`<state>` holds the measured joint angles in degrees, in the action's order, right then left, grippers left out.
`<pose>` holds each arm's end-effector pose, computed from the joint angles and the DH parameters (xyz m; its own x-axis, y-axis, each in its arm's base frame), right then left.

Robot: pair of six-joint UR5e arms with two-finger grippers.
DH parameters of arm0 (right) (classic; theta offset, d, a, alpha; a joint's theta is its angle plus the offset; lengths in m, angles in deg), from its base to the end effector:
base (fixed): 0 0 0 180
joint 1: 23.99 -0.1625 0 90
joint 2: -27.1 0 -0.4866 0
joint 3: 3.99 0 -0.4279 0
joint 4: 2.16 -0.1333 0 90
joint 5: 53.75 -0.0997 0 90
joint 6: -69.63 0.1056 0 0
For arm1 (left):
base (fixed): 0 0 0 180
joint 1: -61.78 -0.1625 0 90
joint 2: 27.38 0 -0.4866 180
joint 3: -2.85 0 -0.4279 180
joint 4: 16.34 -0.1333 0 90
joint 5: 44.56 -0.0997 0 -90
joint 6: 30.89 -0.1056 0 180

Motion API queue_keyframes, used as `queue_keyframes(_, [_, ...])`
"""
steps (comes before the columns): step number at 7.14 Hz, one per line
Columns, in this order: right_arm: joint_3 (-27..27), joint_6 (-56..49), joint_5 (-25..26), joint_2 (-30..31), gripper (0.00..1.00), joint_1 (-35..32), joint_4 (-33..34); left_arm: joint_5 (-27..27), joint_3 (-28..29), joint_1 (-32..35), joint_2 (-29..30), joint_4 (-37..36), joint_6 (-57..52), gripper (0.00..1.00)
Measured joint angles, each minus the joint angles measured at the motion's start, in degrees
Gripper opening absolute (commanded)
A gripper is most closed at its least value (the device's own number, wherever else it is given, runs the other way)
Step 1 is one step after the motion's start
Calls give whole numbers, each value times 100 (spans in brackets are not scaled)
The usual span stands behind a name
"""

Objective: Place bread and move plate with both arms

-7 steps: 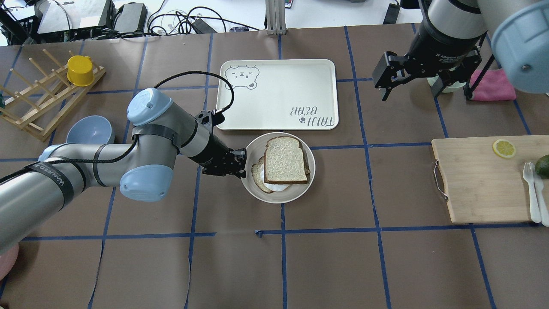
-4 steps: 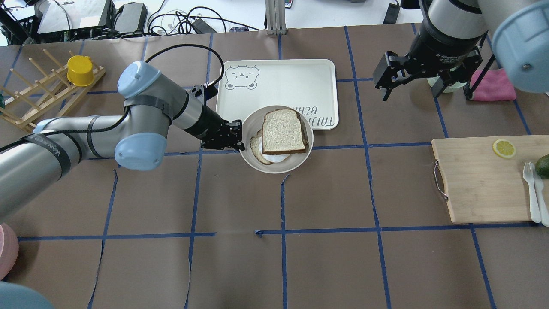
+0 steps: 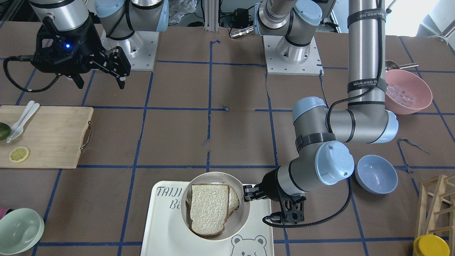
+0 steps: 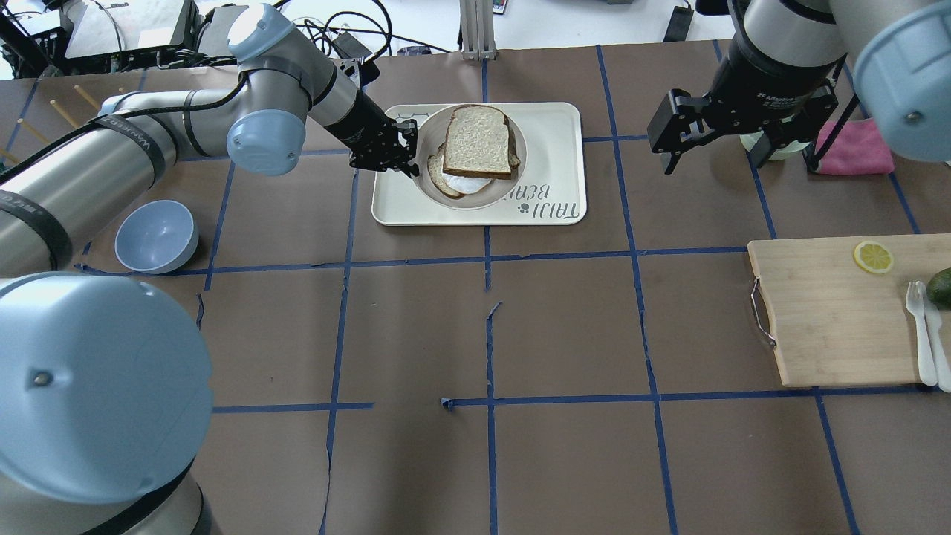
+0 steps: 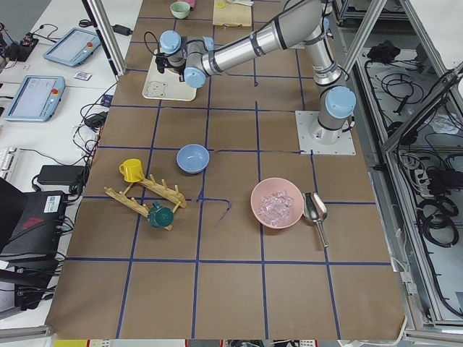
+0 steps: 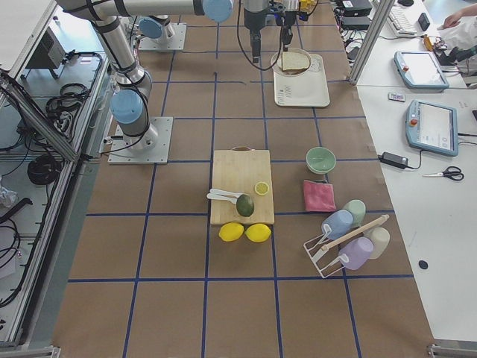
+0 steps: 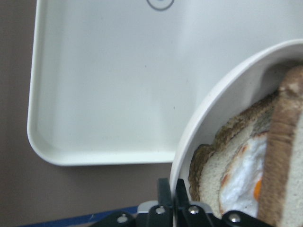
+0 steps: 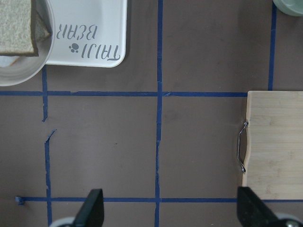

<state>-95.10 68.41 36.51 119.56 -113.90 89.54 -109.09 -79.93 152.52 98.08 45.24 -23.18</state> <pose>0.1320 -0.5123 0.5586 -0.9998 -0.0194 0.0057 -0.0197 0.9984 -0.0531 -0.1885 -0.7569 0.2614 -0.8963 -0.1213 0.4266 -0.1083 0.9926 0.0546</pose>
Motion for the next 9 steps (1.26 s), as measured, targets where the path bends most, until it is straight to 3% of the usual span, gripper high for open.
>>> queue_keyframes(2, [-6, -5, 0, 1, 100, 0, -10, -4, 459, 11, 473, 133, 149, 0])
queue_keyframes(5, [-12, -24, 0, 4, 100, -3, -16, -20, 582, 45, 743, 176, 473, 0])
queue_keyframes(6, [-15, -26, 0, 4, 100, -4, -16, -25, 584, 60, 769, 159, 499, 99])
queue_keyframes(9, [-17, -45, 43, 9, 100, -2, -17, -165, 590, 102, 455, 209, 479, 100])
